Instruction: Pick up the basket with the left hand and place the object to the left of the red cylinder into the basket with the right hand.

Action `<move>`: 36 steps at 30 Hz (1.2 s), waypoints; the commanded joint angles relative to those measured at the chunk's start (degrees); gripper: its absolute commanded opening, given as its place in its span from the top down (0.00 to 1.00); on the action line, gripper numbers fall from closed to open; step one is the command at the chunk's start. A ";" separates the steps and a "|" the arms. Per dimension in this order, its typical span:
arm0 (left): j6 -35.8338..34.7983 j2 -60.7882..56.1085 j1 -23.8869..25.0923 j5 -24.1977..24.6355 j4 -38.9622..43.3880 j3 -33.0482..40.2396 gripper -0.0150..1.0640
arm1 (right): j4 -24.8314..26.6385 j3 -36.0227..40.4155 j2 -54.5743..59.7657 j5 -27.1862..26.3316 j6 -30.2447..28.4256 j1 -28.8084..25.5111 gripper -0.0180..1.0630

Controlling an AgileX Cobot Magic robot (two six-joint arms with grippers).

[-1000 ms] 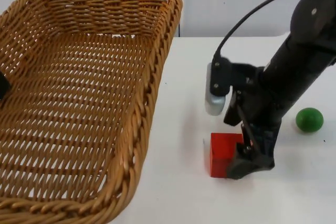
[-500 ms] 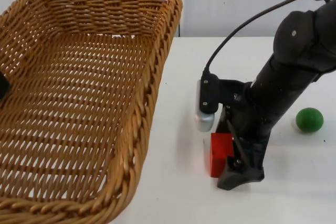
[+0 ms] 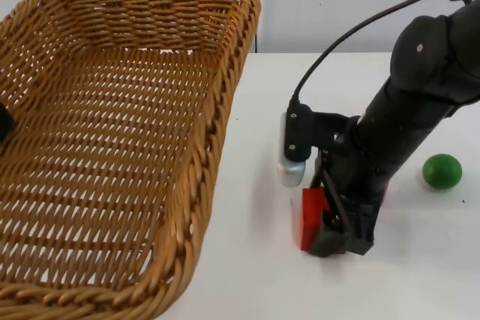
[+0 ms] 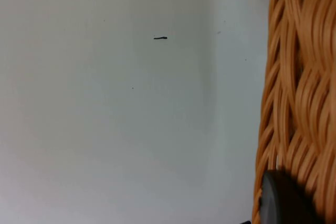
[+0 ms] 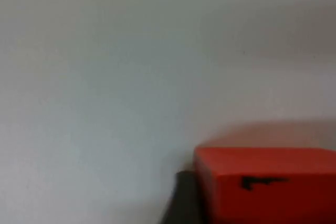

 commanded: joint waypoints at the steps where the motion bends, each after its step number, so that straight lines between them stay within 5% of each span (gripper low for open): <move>1: 0.19 -0.82 0.05 0.27 -1.49 0.04 0.99 | -0.12 -0.32 0.17 -1.00 -0.32 0.32 0.44; 9: 0.19 -0.82 0.05 0.27 -1.49 0.04 0.99 | -0.25 -0.32 -0.64 -1.35 -0.43 0.32 0.97; 20: 0.19 -0.82 0.05 0.17 -1.27 0.14 0.99 | -2.07 -0.32 -6.15 5.41 -0.13 0.32 0.98; 30: 0.19 -0.82 0.05 0.17 -1.27 0.14 0.99 | -2.86 8.06 -13.93 3.62 1.88 0.32 0.98; 36: 0.19 -0.82 0.05 0.17 -1.27 0.14 0.99 | -2.83 10.60 -20.87 8.79 5.85 0.32 0.98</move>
